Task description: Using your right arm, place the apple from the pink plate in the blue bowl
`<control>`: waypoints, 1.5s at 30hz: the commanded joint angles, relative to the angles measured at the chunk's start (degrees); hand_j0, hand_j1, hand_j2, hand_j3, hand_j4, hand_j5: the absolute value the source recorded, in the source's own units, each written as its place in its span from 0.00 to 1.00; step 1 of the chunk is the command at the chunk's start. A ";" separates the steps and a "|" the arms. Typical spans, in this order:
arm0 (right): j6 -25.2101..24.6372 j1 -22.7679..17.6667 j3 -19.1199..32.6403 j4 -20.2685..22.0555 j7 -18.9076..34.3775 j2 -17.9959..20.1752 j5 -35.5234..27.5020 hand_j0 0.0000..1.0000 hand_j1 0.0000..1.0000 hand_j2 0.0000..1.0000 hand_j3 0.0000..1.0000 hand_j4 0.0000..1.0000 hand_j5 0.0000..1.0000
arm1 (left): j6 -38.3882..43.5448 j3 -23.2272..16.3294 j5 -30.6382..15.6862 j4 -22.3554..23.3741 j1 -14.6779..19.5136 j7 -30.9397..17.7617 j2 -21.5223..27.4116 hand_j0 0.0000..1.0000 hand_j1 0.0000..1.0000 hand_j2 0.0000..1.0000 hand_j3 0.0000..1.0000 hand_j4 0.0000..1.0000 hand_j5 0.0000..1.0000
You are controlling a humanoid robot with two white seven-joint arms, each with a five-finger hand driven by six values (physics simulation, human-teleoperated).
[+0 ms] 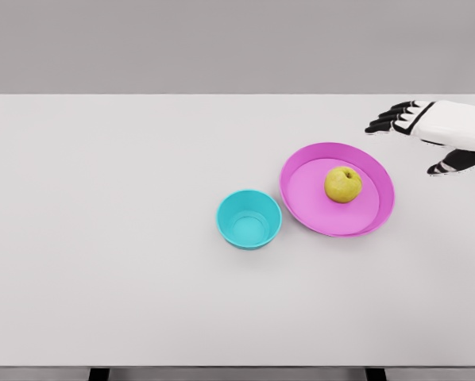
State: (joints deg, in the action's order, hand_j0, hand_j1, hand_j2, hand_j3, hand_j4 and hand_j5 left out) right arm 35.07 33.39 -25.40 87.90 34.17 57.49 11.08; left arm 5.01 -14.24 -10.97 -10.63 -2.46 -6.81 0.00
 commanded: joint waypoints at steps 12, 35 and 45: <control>-0.07 9.85 -18.45 -11.96 0.83 -7.83 0.08 1.00 1.00 1.00 1.00 1.00 1.00 | 0.00 0.00 -0.02 0.00 0.00 0.04 0.00 1.00 1.00 1.00 1.00 1.00 1.00; -0.07 13.20 -24.43 -19.69 0.83 -12.93 0.96 1.00 1.00 1.00 1.00 1.00 1.00 | 0.00 0.00 -0.02 0.00 0.00 -0.05 0.00 1.00 1.00 1.00 1.00 1.00 1.00; -0.07 13.64 -25.93 -19.60 0.83 -13.90 0.96 1.00 1.00 1.00 1.00 1.00 1.00 | 0.00 0.00 -0.02 0.00 0.00 -0.05 0.00 1.00 1.00 1.00 1.00 1.00 1.00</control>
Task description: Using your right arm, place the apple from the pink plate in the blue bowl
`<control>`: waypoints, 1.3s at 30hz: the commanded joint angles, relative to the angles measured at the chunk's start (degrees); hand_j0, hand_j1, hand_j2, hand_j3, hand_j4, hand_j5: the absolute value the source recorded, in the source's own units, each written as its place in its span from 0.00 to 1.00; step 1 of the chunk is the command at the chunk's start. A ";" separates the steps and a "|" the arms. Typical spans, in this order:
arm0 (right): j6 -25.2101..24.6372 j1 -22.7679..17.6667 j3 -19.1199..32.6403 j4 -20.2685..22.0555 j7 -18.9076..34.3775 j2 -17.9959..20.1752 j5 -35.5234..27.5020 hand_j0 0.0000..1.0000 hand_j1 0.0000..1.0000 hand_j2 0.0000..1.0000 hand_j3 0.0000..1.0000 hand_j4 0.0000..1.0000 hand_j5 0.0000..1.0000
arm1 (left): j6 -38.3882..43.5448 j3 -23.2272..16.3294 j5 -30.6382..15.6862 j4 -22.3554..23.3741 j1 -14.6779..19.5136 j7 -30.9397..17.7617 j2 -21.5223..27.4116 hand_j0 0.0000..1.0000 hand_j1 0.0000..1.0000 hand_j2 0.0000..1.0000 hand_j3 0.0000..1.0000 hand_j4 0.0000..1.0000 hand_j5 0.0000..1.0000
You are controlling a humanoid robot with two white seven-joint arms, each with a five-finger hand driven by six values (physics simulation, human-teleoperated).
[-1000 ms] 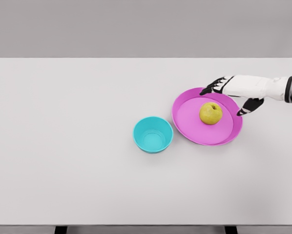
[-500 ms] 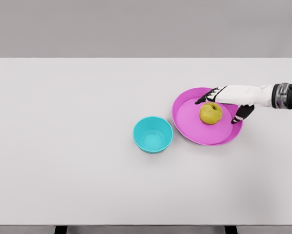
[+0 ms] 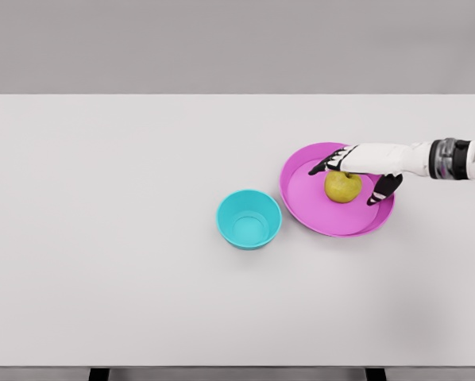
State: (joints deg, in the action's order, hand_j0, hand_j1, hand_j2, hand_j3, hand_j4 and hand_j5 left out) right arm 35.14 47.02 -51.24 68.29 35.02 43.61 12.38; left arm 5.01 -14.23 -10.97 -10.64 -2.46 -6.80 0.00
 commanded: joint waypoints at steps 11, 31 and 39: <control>-0.14 0.00 -0.70 0.00 -0.02 -0.02 -0.25 0.62 0.62 0.62 0.62 0.62 0.62 | 0.00 -0.01 -0.02 0.01 0.00 -0.05 0.00 1.00 1.00 1.00 1.00 1.00 1.00; -0.14 1.76 0.18 0.88 -0.02 0.25 -0.43 0.54 0.54 0.54 0.54 0.54 0.54 | 0.00 -0.01 -0.02 0.01 0.00 -0.05 0.00 1.00 1.00 1.00 1.00 1.00 1.00; -0.14 2.64 0.18 7.82 -0.02 0.25 -0.51 0.54 0.54 0.54 0.54 0.54 0.54 | 0.00 -0.01 -0.02 0.01 0.00 0.04 0.00 1.00 1.00 1.00 1.00 1.00 1.00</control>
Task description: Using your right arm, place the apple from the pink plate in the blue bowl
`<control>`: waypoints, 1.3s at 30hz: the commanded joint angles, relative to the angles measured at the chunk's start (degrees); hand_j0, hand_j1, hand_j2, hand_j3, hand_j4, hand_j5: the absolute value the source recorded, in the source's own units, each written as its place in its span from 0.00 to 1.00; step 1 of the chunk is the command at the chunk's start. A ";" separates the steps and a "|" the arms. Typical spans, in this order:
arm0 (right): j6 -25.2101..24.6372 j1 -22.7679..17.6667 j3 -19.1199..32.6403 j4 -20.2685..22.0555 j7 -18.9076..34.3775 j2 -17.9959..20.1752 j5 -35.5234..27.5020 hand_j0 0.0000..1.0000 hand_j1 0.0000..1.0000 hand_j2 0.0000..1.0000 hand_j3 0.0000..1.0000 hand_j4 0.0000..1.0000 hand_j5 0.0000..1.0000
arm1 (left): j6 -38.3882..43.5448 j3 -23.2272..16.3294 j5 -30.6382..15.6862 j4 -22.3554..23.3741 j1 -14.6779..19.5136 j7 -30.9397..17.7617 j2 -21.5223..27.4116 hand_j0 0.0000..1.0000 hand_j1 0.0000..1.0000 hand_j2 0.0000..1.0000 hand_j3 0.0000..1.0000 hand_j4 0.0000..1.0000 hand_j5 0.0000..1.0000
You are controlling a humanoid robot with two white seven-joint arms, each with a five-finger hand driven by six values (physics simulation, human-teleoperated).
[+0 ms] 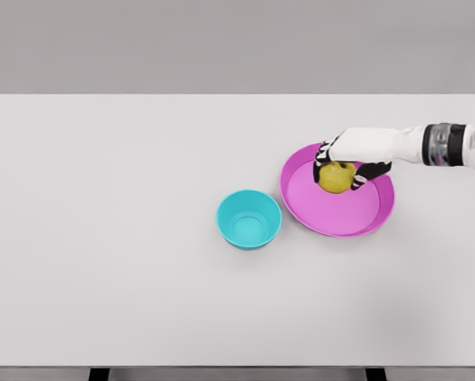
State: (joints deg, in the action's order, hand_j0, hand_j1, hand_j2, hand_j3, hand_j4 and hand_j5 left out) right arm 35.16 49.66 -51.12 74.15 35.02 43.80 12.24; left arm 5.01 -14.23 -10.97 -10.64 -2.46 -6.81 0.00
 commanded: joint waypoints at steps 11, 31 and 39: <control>-0.16 0.26 -0.03 12.86 -0.02 -0.29 -0.29 0.54 0.54 0.54 0.54 0.54 0.54 | 0.00 -0.01 -0.02 0.01 0.00 -0.05 0.00 1.00 1.00 1.00 1.00 1.00 1.00; -0.16 -0.88 -1.44 15.41 -0.02 -8.47 0.86 0.54 0.54 0.54 0.54 0.54 0.54 | 0.00 -0.01 -0.02 0.01 0.00 -0.05 0.00 1.00 1.00 1.00 1.00 1.00 1.00; -0.16 -0.97 -1.61 15.14 -0.02 -8.91 1.38 1.00 1.00 1.00 1.00 1.00 1.00 | 0.00 -0.01 -0.02 0.01 0.00 0.04 0.00 1.00 1.00 1.00 1.00 1.00 1.00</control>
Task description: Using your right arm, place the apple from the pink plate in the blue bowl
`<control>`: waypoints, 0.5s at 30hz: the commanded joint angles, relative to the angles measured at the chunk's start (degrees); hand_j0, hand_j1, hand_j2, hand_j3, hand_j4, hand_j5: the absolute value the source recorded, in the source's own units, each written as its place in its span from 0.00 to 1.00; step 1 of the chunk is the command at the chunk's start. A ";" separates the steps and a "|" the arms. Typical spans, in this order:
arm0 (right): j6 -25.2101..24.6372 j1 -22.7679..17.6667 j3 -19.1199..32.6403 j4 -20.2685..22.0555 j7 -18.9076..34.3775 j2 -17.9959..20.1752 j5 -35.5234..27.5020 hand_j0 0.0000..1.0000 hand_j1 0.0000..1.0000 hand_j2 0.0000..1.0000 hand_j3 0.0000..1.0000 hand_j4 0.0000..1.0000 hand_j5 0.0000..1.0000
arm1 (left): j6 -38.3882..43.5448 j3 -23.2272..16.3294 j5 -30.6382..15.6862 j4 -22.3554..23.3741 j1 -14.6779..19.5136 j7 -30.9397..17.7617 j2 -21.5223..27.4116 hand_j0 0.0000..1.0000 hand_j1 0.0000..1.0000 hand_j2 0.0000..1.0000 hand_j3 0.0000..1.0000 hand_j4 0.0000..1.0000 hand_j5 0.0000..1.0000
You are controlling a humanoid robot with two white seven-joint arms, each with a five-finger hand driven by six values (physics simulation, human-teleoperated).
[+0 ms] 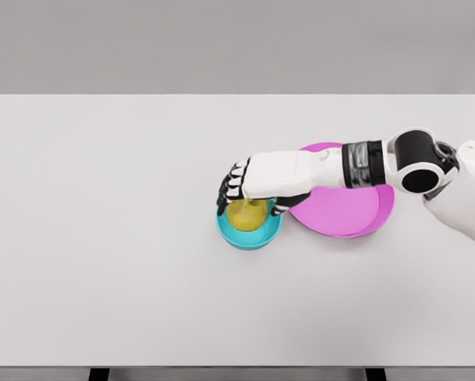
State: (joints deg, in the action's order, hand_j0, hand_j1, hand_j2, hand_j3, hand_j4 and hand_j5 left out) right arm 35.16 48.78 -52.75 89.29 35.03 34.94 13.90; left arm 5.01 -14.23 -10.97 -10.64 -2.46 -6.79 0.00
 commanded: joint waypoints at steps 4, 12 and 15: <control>-0.16 0.09 0.54 0.01 -0.03 0.21 -0.27 1.00 1.00 1.00 1.00 1.00 1.00 | 0.00 -0.01 -0.02 0.00 0.00 0.02 0.00 1.00 1.00 1.00 1.00 1.00 1.00; -0.16 -14.22 33.56 -0.70 -0.03 13.83 -1.06 1.00 1.00 1.00 1.00 1.00 1.00 | 0.00 -0.01 -0.02 0.00 0.00 -0.06 0.00 1.00 1.00 1.00 1.00 1.00 1.00; -0.16 -20.83 42.02 -2.98 -0.03 14.89 -1.15 1.00 1.00 1.00 1.00 1.00 1.00 | 0.00 -0.01 -0.02 0.00 0.00 0.02 0.00 1.00 1.00 1.00 1.00 1.00 1.00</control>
State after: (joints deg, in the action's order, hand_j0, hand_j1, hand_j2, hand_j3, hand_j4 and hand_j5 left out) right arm 35.21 27.69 -17.98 87.47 35.04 48.09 13.32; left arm 5.01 -14.22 -10.97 -10.65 -2.46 -6.81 0.00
